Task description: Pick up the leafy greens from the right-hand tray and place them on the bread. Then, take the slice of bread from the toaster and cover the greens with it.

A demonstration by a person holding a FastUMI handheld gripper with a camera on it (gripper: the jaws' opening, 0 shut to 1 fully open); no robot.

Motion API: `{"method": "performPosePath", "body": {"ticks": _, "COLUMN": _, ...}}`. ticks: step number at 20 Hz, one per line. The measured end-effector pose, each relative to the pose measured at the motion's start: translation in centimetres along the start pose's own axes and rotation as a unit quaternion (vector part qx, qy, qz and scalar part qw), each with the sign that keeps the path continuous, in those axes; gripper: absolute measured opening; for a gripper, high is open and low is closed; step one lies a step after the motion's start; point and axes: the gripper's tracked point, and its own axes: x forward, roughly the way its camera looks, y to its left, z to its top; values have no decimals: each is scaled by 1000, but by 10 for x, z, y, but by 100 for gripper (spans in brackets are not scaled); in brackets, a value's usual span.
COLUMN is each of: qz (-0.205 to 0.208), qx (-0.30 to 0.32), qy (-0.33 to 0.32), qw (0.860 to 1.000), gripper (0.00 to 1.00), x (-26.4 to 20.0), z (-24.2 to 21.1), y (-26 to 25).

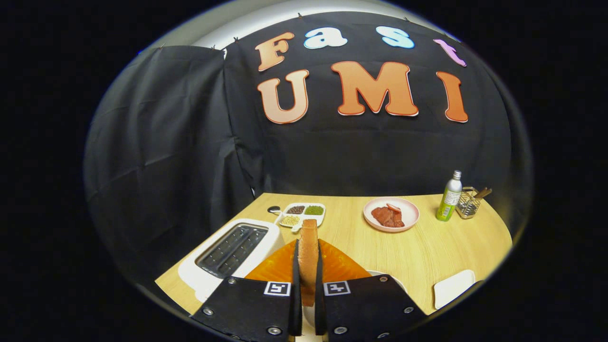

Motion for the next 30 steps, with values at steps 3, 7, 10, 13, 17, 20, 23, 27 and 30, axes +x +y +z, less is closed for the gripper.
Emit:
{"method": "performPosePath", "body": {"ticks": 3, "qz": 5, "qx": 3, "qy": 14, "qw": 1000, "gripper": 11, "x": 3, "z": -21, "y": -12}}
{"method": "performPosePath", "body": {"ticks": 7, "qz": 15, "qx": 8, "qy": 23, "qw": 1000, "gripper": 11, "x": 5, "z": -43, "y": -23}}
{"method": "performPosePath", "body": {"ticks": 10, "qz": 15, "qx": 6, "qy": 27, "qw": 1000, "gripper": 11, "x": 8, "z": -59, "y": -36}}
{"method": "performPosePath", "body": {"ticks": 13, "qz": 16, "qx": 28, "qy": 40, "qw": 999, "gripper": 11, "x": 11, "z": -76, "y": -51}}
{"method": "performPosePath", "body": {"ticks": 17, "qz": 3, "qx": 39, "qy": 39, "qw": 998, "gripper": 11, "x": 12, "z": -83, "y": -75}}
{"method": "performPosePath", "body": {"ticks": 20, "qz": -7, "qx": 43, "qy": 47, "qw": 998, "gripper": 11, "x": 13, "z": -92, "y": -90}}
{"method": "performPosePath", "body": {"ticks": 23, "qz": -14, "qx": 47, "qy": 52, "qw": 997, "gripper": 11, "x": 13, "z": -99, "y": -100}}
{"method": "performPosePath", "body": {"ticks": 27, "qz": -18, "qx": 51, "qy": 58, "qw": 997, "gripper": 15, "x": 12, "z": -103, "y": -108}}
{"method": "performPosePath", "body": {"ticks": 30, "qz": -24, "qx": 44, "qy": 63, "qw": 997, "gripper": 16, "x": 12, "z": -107, "y": -115}}
